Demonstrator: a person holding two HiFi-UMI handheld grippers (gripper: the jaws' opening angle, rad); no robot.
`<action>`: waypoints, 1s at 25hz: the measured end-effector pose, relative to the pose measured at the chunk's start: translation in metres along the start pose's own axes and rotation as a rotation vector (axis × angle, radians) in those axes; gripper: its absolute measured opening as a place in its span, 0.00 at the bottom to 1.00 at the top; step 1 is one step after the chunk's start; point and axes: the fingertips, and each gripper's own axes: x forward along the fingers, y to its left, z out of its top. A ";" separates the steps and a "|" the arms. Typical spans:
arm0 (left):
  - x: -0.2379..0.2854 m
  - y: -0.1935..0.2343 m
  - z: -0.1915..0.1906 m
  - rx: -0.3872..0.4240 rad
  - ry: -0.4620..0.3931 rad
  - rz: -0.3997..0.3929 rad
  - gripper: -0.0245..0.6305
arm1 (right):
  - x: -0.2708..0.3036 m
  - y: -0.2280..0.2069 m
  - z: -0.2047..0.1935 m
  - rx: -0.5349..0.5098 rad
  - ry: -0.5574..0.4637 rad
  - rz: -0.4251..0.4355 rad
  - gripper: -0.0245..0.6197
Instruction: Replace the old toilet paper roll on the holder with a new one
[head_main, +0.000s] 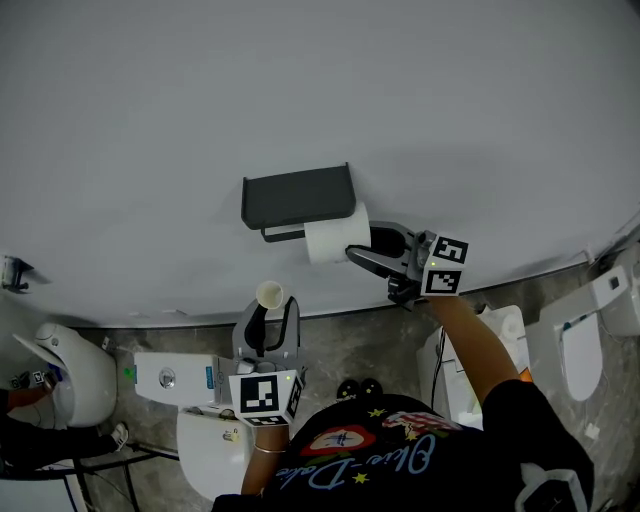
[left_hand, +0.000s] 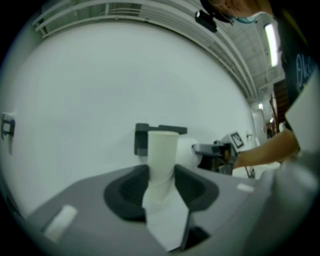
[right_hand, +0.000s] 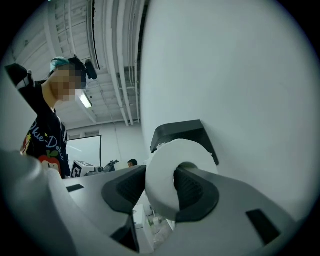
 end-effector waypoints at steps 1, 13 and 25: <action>-0.002 0.004 -0.001 -0.002 0.001 0.008 0.29 | 0.008 0.000 -0.002 0.009 -0.001 0.009 0.32; -0.002 0.020 -0.007 -0.010 0.011 0.023 0.29 | 0.041 0.014 -0.009 0.008 0.036 0.031 0.32; 0.002 0.010 -0.006 -0.015 0.006 0.002 0.29 | 0.050 0.022 -0.013 -0.015 0.018 0.030 0.31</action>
